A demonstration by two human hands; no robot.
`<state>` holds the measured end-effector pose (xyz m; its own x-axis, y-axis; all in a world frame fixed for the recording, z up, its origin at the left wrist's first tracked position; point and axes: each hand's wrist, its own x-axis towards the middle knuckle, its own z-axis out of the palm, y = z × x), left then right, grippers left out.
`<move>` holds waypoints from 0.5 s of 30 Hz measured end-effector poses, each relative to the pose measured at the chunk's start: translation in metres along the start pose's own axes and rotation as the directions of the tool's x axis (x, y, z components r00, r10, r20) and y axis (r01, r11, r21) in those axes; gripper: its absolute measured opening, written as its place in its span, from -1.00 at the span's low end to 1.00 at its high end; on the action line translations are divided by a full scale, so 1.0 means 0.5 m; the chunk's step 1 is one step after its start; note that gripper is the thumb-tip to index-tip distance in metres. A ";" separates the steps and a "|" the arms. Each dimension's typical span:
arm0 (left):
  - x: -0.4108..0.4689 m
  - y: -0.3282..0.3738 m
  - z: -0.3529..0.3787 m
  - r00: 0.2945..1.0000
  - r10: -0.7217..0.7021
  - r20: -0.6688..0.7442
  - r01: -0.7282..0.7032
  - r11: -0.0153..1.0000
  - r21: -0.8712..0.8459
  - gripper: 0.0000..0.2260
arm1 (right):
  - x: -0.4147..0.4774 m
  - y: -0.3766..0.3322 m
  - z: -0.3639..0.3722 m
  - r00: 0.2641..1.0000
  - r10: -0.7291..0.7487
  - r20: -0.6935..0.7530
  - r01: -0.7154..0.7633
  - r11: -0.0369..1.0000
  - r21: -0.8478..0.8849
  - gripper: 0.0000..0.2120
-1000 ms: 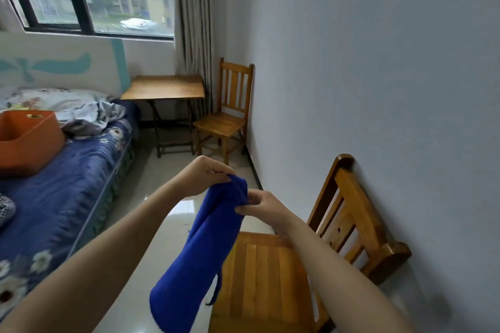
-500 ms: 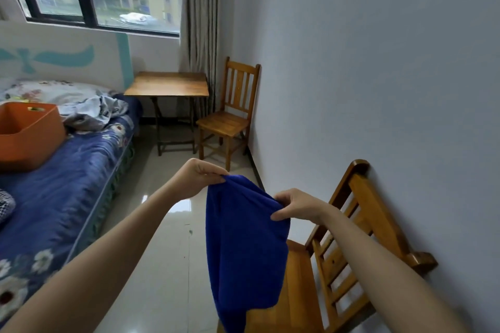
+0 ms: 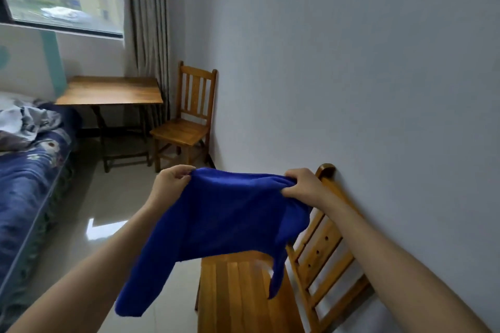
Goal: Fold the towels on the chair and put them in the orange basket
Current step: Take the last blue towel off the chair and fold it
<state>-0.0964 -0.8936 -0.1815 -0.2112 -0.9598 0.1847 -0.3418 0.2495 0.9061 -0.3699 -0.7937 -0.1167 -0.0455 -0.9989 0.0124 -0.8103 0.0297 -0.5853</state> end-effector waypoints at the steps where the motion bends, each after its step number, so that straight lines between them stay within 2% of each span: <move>1: 0.008 0.010 0.012 0.998 0.011 0.061 -0.012 1.000 0.014 -0.70 | 0.008 -0.018 -0.004 0.999 -0.034 -0.009 0.034 0.999 -0.006 -0.90; 4: 0.012 0.069 0.058 0.943 0.109 0.315 -0.103 0.994 -0.038 -0.58 | 0.035 -0.065 -0.002 0.992 -0.119 0.050 0.124 0.986 -0.110 -0.89; 7: 0.003 0.113 0.102 0.861 0.095 0.500 -0.007 0.984 -0.176 -0.74 | 0.048 -0.089 0.017 0.985 -0.123 0.119 0.141 0.976 -0.166 -0.88; 9: 0.008 0.113 0.119 0.851 0.097 0.515 0.000 0.983 -0.185 -0.86 | 0.049 -0.091 0.024 0.985 -0.109 0.131 0.128 0.980 -0.150 -0.89; 12: 0.011 0.111 0.129 0.877 0.094 0.471 0.011 0.976 -0.217 -0.96 | 0.043 -0.075 0.017 0.990 -0.061 0.131 0.074 0.993 -0.095 -0.93; 15: 0.015 0.116 0.133 0.914 0.121 0.386 -0.019 0.966 -0.259 -0.97 | 0.025 -0.042 0.003 0.992 0.057 0.116 -0.063 0.997 0.048 -0.82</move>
<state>-0.1787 -0.8778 -0.1529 -0.5881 -0.7980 0.1320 -0.0888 0.2259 0.9701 -0.3525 -0.8070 -0.1054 -0.0239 -0.9931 -0.1149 -0.7769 0.0908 -0.6230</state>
